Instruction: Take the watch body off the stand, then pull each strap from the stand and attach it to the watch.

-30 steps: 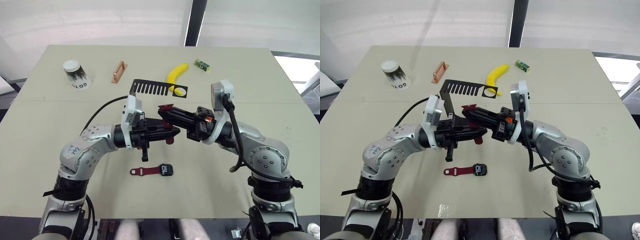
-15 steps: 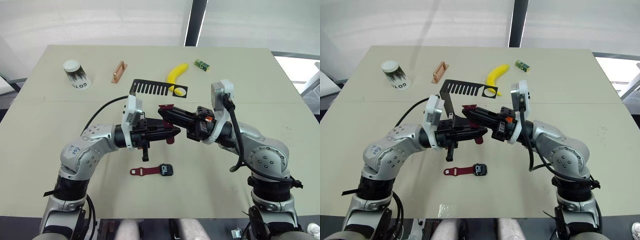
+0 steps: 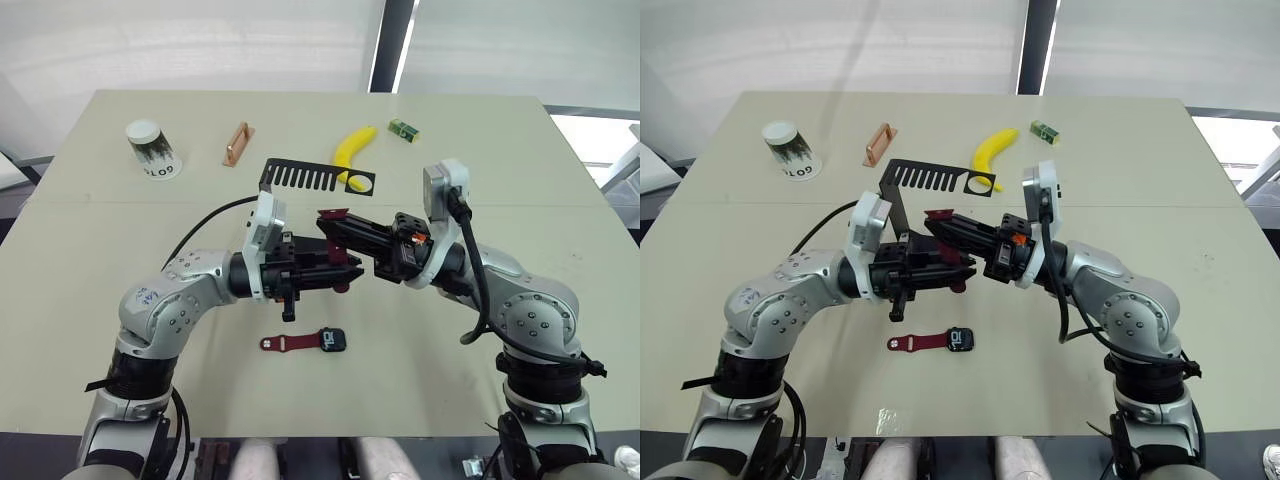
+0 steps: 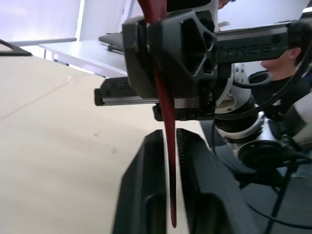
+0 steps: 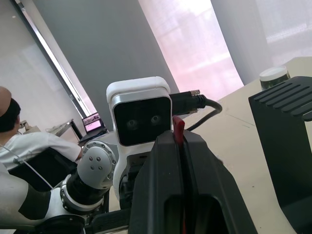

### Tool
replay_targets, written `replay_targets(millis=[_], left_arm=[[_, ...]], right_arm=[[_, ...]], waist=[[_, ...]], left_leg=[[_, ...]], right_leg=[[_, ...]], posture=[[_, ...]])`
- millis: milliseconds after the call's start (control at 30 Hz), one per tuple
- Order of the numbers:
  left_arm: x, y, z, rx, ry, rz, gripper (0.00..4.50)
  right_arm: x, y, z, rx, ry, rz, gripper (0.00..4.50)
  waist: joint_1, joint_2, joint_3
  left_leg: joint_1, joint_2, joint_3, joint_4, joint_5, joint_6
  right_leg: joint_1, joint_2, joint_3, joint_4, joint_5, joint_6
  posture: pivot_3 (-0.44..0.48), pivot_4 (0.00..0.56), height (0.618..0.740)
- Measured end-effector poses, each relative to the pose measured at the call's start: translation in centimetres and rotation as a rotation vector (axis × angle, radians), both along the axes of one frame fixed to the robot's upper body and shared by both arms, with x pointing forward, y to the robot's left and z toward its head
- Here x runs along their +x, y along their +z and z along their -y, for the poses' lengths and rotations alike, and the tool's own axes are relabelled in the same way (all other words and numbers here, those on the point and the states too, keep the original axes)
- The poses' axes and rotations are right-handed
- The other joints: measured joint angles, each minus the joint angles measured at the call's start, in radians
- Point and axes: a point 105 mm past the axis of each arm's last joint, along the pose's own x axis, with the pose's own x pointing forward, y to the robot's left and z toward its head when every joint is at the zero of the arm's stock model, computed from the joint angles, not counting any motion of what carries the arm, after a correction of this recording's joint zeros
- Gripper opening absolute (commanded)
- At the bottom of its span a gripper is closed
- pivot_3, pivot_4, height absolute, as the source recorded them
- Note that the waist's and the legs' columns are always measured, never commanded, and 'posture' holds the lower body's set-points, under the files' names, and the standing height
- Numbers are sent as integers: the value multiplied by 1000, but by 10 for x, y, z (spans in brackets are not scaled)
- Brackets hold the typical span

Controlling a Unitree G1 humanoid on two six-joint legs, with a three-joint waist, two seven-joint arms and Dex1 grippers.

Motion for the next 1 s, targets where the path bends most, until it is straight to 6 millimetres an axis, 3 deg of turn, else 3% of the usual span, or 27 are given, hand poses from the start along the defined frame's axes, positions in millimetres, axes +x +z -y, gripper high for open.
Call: replay_targets(millis=[133,167,300,533,800,1000], left_arm=[[0,-1,-12,72,22,32,4198],[-1,-3,-16,106,31,49,4454],[-5,-14,-29,199,65,92,4454],[-13,-65,-28,448,59,117,4454],[-11,-97,-20,549,41,219,4454],[-2,-114,-8,575,79,243,4454]], right_arm=[[-3,-2,9,-44,-31,24,0],[-3,-3,15,-63,-53,30,0],[-6,-13,38,-174,-142,60,0],[-33,-35,78,-446,-223,193,0],[-83,-70,103,-636,-56,63,0],[-87,-73,106,-647,-48,56,0]], waist=[[0,0,0],[0,0,0],[2,0,0],[13,0,0],[31,0,0],[30,0,0]], left_leg=[[0,0,0,0,0,0],[0,0,0,0,0,0],[-1,0,0,-1,0,0],[-2,0,0,-1,0,1],[-3,0,0,0,0,2],[-2,0,0,1,0,2]], right_leg=[[0,0,0,0,0,0],[0,0,0,-1,0,0],[0,0,0,-5,0,0],[1,0,0,-10,0,0],[2,1,0,-9,0,0],[2,1,1,-9,0,0]], posture=[[0,150,740],[0,150,740],[0,150,740],[0,150,740],[0,150,740],[0,150,740]])
